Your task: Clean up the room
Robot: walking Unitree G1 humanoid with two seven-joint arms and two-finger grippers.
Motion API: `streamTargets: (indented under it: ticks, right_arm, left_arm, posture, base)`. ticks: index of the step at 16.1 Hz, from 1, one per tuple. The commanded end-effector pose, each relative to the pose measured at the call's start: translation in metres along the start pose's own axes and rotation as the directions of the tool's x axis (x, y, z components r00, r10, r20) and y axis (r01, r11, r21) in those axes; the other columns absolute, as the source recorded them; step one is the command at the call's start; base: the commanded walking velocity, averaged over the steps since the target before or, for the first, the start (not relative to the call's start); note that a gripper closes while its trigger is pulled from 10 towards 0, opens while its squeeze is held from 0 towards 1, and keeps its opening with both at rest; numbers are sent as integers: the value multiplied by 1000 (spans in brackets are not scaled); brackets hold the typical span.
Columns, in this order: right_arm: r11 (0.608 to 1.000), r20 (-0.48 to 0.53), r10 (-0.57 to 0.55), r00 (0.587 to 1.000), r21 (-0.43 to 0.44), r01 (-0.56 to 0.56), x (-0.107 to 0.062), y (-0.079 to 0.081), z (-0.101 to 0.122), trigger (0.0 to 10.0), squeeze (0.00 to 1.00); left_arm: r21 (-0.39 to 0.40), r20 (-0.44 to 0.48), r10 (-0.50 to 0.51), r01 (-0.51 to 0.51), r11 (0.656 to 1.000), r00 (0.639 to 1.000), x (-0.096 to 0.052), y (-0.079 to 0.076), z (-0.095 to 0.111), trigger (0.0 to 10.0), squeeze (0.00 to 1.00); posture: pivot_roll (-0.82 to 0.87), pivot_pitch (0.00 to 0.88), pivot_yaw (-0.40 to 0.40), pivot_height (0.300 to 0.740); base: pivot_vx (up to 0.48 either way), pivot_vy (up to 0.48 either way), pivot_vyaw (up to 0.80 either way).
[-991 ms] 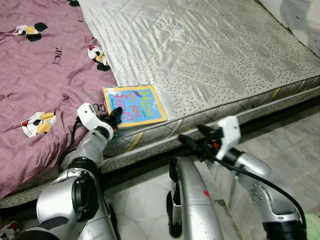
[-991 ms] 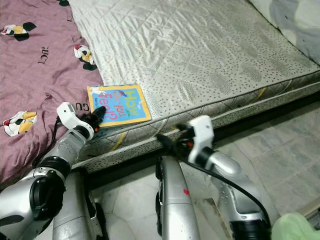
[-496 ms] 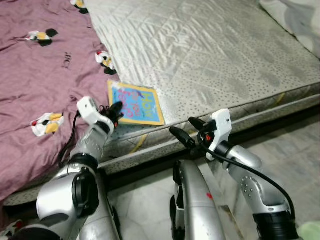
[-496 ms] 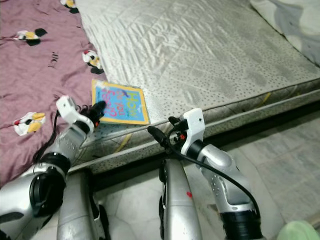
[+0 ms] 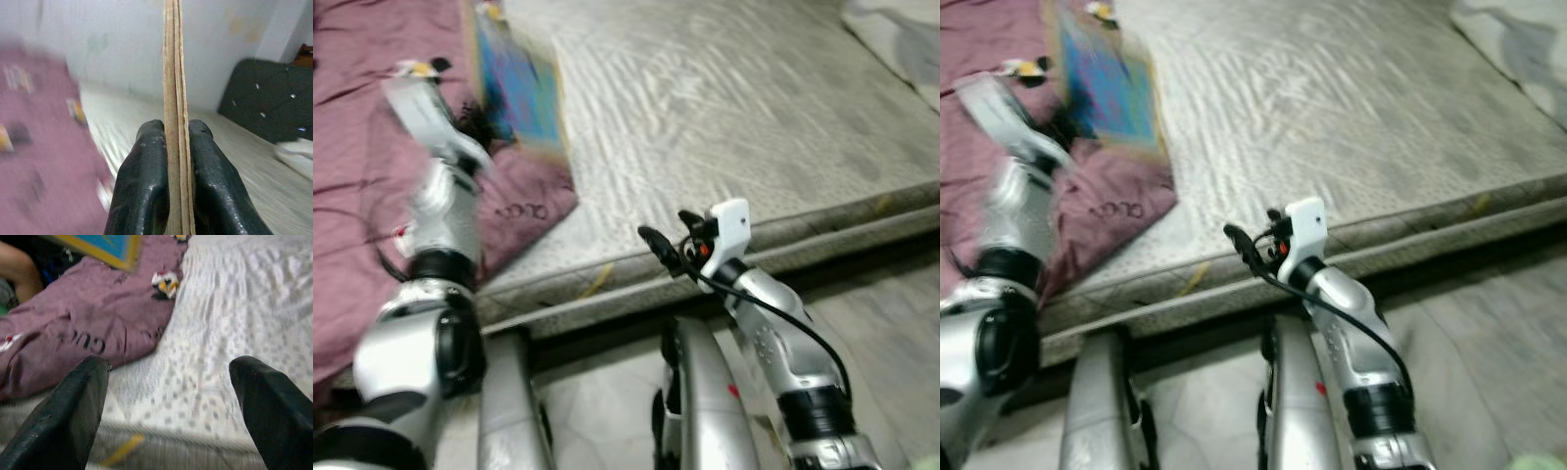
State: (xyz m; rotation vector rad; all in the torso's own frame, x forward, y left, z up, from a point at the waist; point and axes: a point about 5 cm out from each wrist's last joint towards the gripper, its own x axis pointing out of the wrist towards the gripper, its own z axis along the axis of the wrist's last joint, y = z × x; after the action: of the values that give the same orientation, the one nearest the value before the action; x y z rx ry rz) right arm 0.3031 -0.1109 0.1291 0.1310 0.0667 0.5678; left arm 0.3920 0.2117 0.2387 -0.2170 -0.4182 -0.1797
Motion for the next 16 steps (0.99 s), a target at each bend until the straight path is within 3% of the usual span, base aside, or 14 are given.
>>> streamTargets:
  ticks: [1,3,5,6,7,8,9,10,11,13,16]
  right_arm:
    - [999,12,-41,999,-19,41,1,-3,-1,10000,0]
    - [995,31,-97,995,-21,98,1,-6,-6,10000,0]
    - [989,65,-142,988,-29,144,-2,-7,-10,10000,0]
    - [985,87,-163,983,-50,168,-3,-8,-12,10000,0]
    - [982,91,-179,980,-47,184,-4,-9,-15,10000,0]
    - [983,114,-182,977,-8,184,-2,-8,-13,10000,0]
    - [983,120,-180,976,-2,182,-2,-7,-12,10000,0]
    - [984,120,-177,977,28,175,-1,-7,-12,10000,0]
    - [988,115,-156,981,34,153,2,-6,-11,10000,0]
    - [989,111,-147,983,21,146,3,-7,-11,10000,0]
    - [989,125,-150,981,16,149,6,-8,-7,10000,0]
  left_arm:
    - [133,46,-42,36,990,998,-4,-1,11,0,0]
    - [315,99,-41,8,949,994,-27,7,21,0,0]
    - [441,140,-37,-29,897,990,-68,4,23,0,0]
    - [466,103,6,-54,883,995,-95,0,13,0,0]
    - [449,69,47,-73,890,996,-113,-3,5,0,0]
    - [440,23,112,-111,891,993,-137,-4,-5,0,0]
    - [446,15,123,-117,887,992,-142,-4,-7,0,0]
    - [459,-1,151,-134,878,989,-150,-4,-10,2039,0]
    - [463,-43,224,-180,868,974,-169,-1,-18,10000,0]
    - [461,-72,275,-212,862,959,-181,-2,-22,10000,0]
    - [455,-101,313,-236,859,944,-185,-12,-21,10000,0]
  posture:
    - [-12,18,6,522]
    - [9,8,14,522]
    - [34,0,32,522]
    - [46,0,38,522]
    - [50,0,35,522]
    - [57,0,25,522]
    - [59,0,18,527]
    - [63,0,7,537]
    - [63,0,-8,552]
    - [66,3,-32,572]
    - [49,8,-32,607]
  base:
    - [0,0,0]
    - [0,0,0]
    - [0,0,0]
    - [0,0,0]
    - [0,0,0]
    - [0,0,0]
    - [0,0,0]
    - [0,0,0]
    - [0,0,0]
    - [0,0,0]
    - [0,0,0]
